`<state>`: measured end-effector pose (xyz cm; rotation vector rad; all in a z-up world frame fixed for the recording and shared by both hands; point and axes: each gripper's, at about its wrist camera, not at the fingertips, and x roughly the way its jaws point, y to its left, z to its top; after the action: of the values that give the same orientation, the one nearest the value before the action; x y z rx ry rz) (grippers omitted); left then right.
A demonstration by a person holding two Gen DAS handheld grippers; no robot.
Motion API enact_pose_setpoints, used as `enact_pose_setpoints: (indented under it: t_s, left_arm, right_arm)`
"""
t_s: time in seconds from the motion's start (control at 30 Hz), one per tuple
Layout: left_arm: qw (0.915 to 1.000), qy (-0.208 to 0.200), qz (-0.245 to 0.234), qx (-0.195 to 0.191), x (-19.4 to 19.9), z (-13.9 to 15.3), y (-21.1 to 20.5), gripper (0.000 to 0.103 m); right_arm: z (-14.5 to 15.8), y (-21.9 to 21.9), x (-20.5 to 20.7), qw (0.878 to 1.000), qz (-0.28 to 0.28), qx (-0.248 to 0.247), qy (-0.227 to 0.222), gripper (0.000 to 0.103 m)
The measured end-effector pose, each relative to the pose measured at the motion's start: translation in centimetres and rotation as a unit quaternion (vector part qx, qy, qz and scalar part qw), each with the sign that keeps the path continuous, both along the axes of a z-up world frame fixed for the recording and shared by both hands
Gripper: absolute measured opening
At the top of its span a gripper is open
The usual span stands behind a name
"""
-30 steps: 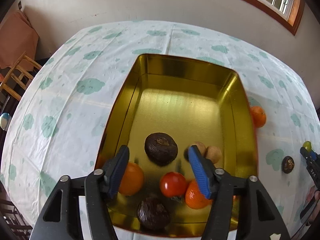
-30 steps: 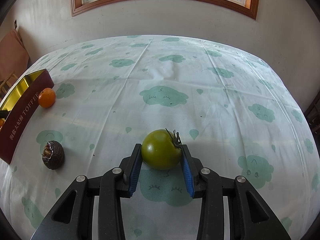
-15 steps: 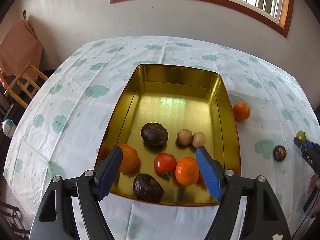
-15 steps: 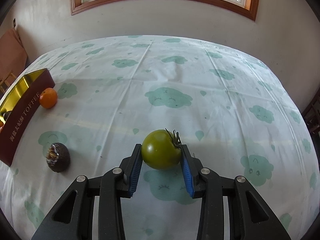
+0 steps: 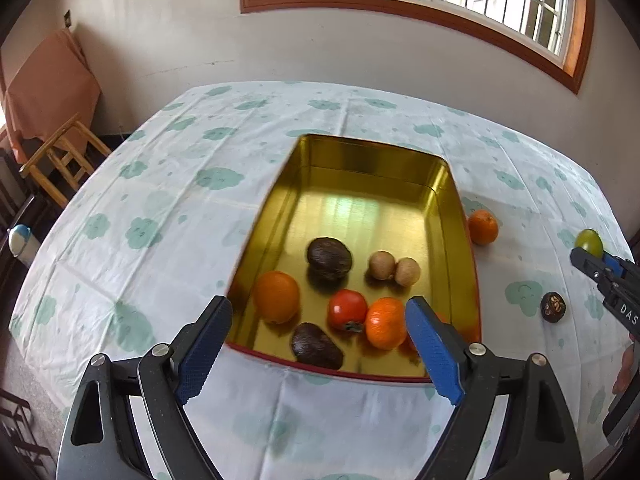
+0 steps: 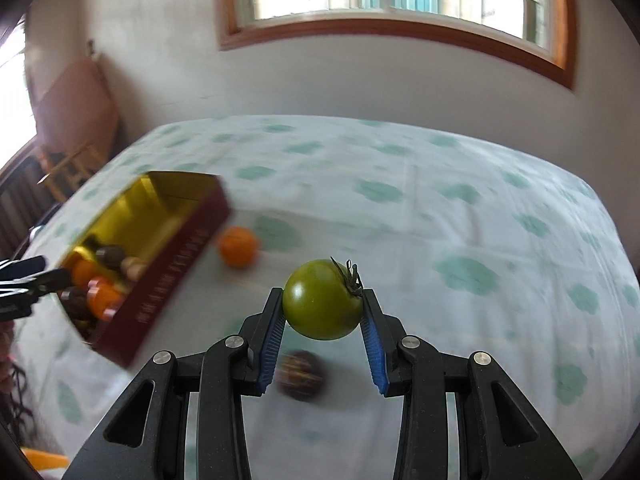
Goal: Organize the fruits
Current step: 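Carry the green tomato into the tin and open the right gripper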
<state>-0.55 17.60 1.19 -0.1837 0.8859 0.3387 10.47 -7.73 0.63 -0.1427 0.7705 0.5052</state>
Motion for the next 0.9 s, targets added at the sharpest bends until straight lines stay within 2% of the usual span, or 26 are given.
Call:
enact_pose_setpoints:
  t_s: [0.2,0.43,0.9]
  left_arm:
    - [0.9994,-0.005,0.033,0.000,-1.4,0.5,2.1,0.088]
    - [0.9985,-0.002,0.055,-0.003,-2.6,0.3,3.7,0.088]
    - [0.9978,0.003,0.064,-0.015,-3.3,-0.2,4.4,0.088]
  right_arm:
    - [0.8,6.1,-1.6,0.997,0.072,0.007,-0.002,0.038]
    - [0.7,11.2,-3.3,0.991,0.130,0.003,-0.001,0.038]
    - [-0.9,15.0,-3.8,0.986,0.165,-0.020,0.010,0.038]
